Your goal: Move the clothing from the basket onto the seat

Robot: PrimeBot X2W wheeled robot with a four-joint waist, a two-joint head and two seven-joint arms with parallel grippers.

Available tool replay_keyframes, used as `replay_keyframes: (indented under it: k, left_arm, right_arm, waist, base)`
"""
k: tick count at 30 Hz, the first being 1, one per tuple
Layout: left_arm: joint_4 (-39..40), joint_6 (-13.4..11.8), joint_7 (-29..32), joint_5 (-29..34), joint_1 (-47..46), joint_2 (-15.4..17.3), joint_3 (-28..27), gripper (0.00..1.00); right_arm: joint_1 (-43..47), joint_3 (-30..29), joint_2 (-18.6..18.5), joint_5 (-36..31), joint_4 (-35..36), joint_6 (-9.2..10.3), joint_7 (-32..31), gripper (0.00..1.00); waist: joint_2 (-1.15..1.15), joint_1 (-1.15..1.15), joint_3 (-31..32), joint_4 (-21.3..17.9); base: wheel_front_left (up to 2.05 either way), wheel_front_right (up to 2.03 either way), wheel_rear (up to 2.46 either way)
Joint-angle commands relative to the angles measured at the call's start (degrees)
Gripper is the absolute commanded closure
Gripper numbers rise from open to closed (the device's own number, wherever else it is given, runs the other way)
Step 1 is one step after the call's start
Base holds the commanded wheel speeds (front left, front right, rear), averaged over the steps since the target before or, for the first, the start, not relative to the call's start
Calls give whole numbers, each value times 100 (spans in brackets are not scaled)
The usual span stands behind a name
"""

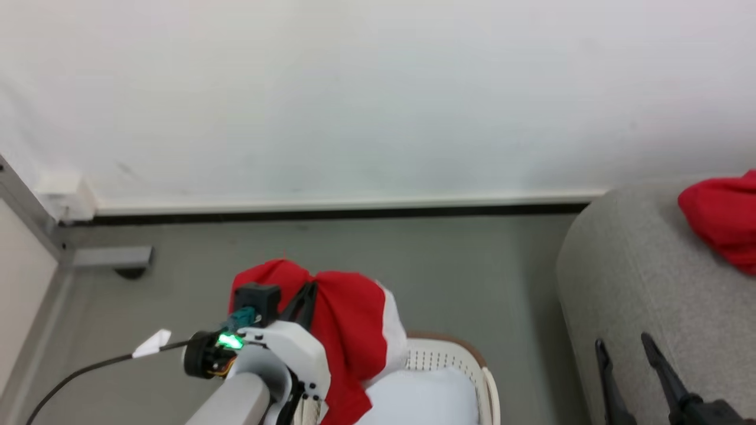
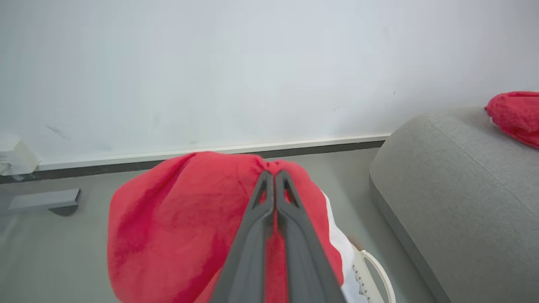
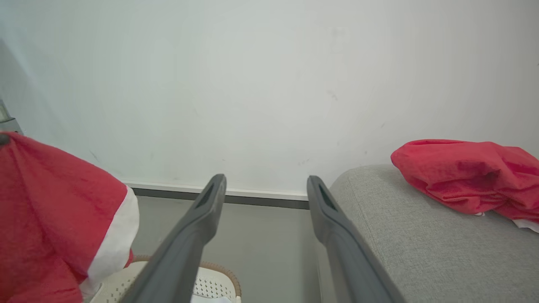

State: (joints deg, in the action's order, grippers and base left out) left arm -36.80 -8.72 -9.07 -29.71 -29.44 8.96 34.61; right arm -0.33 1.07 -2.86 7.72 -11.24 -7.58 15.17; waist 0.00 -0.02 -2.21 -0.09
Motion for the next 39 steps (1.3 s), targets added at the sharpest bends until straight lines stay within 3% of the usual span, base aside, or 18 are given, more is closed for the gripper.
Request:
replay_keyframes:
  k: [1,12,17,24,30,39]
  left_arm:
    - [352,-102,93,-6,212,169,-22,100]
    - [2836,-801,977,127,1040,1050,-110,100]
    - [3384,-1003,1234,149,1224,1275,-146,100]
    - [3727,-1132,1371,198,1299,1343,-108,100]
    - [3835,-1131,1422,227,1180,1286,-30,100]
    - [3864,-1045,1430,260,965,1134,130,100]
  right_arm:
    - [169,23,-9,71,-19,17,-3,0]
    - [618,142,-7,42,-41,16,-3,0]
    - [640,129,-7,38,-24,16,-3,0]
    - [520,394,-4,-72,101,16,-3,0]
    - [92,1352,-146,-347,174,17,-140,0]
    - [-996,3017,-441,-159,-8,16,-503,0]
  waist:
    - [0,2,371,18]
    - [0,2,707,-13]
    - [0,2,755,-40]
    - [0,2,706,-59]
    - [0,2,622,-31]
    - [0,2,550,78]
  base:
    - [0,0,0]
    - [0,0,0]
    - [0,0,0]
    - [0,0,0]
    - [0,0,0]
    - [0,0,0]
